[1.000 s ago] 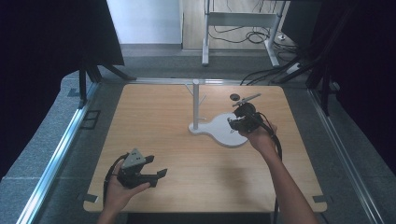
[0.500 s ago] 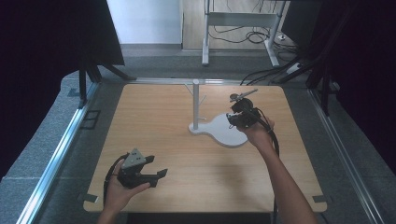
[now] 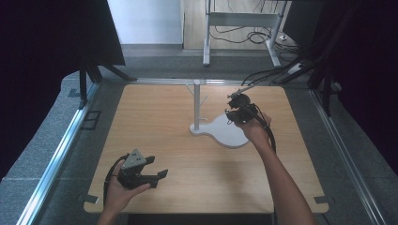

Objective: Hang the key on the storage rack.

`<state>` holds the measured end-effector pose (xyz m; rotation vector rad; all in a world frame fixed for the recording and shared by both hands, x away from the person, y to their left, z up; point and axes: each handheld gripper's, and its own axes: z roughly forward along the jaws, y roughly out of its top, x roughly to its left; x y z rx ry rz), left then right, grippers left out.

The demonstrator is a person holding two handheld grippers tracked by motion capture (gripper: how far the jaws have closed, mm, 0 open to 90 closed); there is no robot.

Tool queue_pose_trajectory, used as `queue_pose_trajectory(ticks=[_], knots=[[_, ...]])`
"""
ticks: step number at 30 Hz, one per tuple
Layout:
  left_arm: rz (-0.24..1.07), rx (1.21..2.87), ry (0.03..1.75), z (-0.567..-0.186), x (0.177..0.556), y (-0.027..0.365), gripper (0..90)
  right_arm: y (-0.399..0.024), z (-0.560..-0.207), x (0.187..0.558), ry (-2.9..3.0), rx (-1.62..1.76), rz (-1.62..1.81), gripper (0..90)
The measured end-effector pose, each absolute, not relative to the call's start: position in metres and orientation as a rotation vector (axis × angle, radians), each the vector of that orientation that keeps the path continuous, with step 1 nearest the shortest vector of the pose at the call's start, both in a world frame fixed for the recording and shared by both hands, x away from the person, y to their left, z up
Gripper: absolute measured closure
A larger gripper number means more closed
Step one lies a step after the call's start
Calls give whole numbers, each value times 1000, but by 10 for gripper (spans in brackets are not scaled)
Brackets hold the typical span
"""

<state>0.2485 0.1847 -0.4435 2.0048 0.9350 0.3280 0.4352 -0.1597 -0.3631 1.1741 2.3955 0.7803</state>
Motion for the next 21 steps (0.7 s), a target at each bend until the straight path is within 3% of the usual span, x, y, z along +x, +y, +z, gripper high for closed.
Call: queue_pose_trajectory(ticks=[21], knots=[[320, 2009, 930, -445, 249, 183, 277, -145, -370, 453, 2372, 1181, 795, 847]])
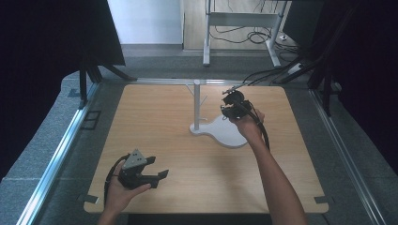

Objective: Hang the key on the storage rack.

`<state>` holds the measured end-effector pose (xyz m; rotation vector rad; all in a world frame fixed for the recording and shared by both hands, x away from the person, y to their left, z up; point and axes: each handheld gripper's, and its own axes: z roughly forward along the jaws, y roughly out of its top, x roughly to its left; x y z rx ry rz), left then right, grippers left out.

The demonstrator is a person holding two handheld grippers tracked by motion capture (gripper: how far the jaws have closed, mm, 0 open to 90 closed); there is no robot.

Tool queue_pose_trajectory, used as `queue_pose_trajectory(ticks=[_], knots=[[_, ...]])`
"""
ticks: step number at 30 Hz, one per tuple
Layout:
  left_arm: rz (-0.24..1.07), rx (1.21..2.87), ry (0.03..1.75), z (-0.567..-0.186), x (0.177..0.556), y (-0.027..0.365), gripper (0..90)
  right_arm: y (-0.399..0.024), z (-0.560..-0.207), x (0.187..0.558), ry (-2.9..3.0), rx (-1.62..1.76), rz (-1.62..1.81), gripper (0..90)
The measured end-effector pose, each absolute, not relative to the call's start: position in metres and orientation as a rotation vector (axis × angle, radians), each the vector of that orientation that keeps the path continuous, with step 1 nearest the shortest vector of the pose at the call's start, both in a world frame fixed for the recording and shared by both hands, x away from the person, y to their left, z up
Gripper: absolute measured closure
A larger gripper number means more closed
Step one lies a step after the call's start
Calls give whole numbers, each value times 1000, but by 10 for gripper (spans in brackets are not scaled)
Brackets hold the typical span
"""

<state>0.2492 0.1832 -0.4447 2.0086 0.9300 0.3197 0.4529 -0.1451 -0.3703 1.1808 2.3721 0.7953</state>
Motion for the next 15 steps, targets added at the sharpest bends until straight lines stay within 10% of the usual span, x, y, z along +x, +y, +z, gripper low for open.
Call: queue_pose_trajectory(ticks=[15], knots=[[312, 2012, 924, -444, 249, 182, 277, -143, -376, 464, 2359, 1188, 809, 847]])
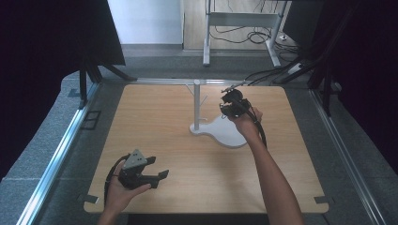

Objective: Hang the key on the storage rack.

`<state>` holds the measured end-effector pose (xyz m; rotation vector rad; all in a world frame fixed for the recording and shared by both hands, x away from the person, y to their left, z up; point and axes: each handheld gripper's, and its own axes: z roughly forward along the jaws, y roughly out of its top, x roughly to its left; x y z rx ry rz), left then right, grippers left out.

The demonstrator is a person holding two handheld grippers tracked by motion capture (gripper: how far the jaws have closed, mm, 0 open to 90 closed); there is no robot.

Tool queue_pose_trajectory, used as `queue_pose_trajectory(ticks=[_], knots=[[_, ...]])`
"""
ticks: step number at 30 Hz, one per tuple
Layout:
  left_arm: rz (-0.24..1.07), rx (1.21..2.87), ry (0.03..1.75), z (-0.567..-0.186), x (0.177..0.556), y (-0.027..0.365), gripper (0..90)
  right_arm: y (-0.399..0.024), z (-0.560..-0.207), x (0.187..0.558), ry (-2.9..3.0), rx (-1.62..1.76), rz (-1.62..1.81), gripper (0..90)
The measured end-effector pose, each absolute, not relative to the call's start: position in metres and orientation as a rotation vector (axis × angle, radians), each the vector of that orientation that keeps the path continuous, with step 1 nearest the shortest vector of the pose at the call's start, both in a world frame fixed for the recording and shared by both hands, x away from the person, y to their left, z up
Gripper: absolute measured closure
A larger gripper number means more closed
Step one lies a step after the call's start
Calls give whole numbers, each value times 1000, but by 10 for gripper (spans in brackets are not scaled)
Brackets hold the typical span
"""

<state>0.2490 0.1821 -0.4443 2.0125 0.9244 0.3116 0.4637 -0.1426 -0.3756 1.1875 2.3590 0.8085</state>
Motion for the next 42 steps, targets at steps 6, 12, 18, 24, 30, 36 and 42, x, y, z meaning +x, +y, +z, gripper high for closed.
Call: queue_pose_trajectory(ticks=[6, 12, 18, 24, 30, 36, 42], knots=[[307, 2016, 921, -445, 249, 181, 277, -140, -373, 467, 2356, 1184, 807, 847], [306, 2015, 918, -444, 249, 181, 277, -135, -368, 469, 2349, 1173, 812, 847], [304, 2016, 914, -444, 248, 180, 277, -130, -366, 472, 2340, 1169, 818, 847], [302, 2018, 911, -445, 248, 179, 277, -126, -367, 477, 2344, 1152, 802, 847], [302, 2021, 911, -445, 248, 178, 277, -123, -366, 483, 2346, 1135, 779, 848], [299, 2025, 912, -446, 248, 177, 277, -119, -366, 487, 2346, 1124, 776, 848], [300, 2021, 909, -445, 248, 176, 277, -112, -366, 489, 2348, 1100, 780, 847]])
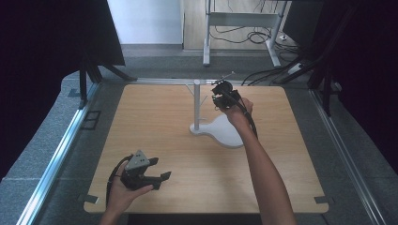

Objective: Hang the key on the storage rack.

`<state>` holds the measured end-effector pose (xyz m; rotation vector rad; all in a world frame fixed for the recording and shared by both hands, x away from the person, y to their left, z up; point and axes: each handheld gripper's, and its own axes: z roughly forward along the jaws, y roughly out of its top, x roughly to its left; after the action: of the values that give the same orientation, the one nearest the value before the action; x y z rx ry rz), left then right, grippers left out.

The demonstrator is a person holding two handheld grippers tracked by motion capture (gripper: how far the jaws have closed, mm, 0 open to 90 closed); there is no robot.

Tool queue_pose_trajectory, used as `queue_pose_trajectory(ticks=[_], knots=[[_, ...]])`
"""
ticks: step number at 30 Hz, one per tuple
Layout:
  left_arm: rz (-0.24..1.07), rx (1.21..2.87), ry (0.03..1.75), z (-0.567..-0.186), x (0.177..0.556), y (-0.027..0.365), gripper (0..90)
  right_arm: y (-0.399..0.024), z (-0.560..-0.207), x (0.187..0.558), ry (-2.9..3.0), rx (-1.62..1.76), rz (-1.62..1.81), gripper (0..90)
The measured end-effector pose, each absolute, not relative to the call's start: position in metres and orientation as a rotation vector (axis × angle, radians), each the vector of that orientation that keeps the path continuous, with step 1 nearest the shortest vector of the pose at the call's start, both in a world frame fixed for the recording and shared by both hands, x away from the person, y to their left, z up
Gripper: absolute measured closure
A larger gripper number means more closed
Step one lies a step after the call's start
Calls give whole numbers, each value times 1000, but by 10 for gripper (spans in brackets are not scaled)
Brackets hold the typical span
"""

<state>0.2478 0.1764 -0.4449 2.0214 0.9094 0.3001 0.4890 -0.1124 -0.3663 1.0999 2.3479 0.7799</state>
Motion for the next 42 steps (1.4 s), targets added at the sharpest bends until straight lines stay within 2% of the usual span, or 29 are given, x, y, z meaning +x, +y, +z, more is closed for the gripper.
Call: queue_pose_trajectory(ticks=[42], knots=[[287, 2040, 906, -450, 249, 172, 277, -89, -371, 494, 2330, 1038, 792, 844]])
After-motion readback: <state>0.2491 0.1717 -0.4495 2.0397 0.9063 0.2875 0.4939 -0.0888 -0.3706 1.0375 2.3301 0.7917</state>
